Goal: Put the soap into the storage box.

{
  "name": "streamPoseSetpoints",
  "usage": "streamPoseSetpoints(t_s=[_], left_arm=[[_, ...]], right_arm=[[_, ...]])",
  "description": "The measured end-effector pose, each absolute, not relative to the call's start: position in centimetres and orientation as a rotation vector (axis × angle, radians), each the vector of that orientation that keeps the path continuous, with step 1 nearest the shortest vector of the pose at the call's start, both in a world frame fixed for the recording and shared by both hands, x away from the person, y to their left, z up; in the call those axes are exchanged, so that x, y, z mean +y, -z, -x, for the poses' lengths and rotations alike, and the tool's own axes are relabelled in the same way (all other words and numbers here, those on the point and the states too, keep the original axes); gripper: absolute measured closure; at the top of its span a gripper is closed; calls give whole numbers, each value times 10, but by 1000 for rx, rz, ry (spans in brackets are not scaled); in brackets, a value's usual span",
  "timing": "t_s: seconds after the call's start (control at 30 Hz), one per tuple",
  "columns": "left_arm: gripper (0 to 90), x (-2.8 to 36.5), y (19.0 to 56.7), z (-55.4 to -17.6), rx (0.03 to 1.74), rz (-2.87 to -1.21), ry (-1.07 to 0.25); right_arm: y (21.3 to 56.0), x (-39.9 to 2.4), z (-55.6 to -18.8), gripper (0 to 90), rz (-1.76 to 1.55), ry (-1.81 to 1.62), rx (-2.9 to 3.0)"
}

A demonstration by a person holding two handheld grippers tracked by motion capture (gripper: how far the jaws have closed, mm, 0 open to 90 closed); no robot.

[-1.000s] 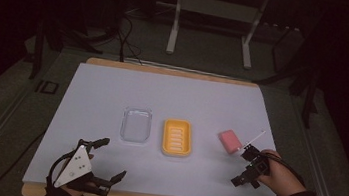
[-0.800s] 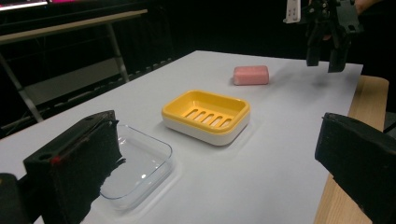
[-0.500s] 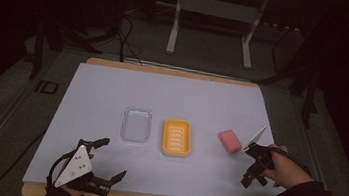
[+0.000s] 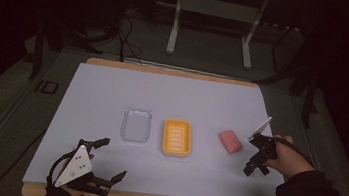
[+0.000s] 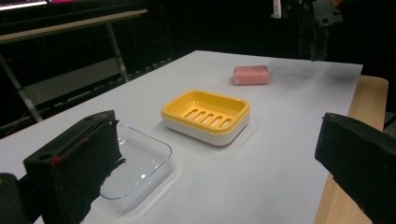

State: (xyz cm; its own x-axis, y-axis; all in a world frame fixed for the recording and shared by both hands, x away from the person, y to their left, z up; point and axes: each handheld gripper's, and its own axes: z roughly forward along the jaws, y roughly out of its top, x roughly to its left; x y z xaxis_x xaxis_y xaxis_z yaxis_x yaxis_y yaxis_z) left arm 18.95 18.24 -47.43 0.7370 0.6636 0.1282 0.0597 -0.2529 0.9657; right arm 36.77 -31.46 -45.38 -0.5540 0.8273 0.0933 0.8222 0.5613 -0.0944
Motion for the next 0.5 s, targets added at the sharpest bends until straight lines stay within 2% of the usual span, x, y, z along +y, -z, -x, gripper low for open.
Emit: streamPoseSetpoints(t_s=[0.5], left_arm=[[6,182,475,-190,568,-1761,-635]], right_arm=[[450,-309,-395,167,1499,-72,-2692]])
